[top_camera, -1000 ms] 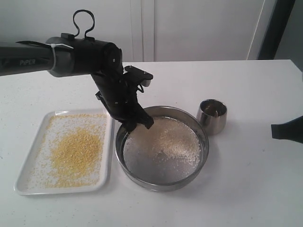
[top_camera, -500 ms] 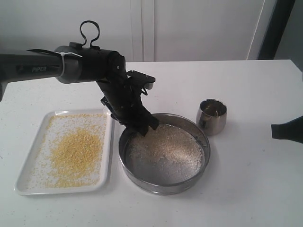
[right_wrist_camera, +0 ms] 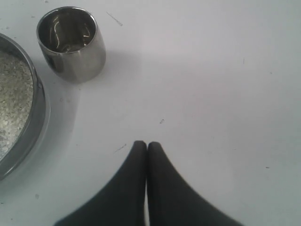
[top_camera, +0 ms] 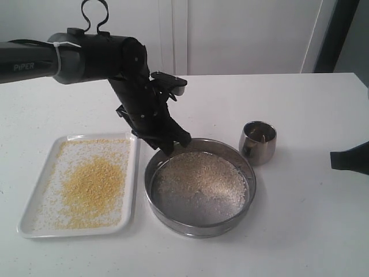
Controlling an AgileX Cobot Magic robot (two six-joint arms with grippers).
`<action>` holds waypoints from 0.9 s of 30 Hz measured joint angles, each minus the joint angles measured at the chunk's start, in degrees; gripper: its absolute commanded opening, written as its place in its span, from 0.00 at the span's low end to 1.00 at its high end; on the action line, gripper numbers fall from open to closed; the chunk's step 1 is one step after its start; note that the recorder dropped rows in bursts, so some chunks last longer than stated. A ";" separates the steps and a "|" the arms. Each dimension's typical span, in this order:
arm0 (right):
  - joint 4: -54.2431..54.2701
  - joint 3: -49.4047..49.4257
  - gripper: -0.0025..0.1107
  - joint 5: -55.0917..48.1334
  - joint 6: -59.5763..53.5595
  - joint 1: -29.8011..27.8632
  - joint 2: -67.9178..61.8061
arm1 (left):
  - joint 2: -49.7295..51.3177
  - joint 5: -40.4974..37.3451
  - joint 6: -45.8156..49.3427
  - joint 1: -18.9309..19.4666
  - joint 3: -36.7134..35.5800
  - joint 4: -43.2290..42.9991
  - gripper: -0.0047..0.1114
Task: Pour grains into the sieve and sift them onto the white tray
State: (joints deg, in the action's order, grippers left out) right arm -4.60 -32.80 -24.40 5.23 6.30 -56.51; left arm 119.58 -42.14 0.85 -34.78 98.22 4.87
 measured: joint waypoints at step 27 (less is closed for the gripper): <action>0.00 0.00 0.02 -0.10 0.73 0.00 0.00 | -19.24 -5.67 -5.78 4.13 -12.78 -9.38 0.04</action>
State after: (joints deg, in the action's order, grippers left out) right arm -4.60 -32.80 -24.50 5.96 6.30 -56.51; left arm 100.34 -47.80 -4.93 -30.65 85.44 -4.51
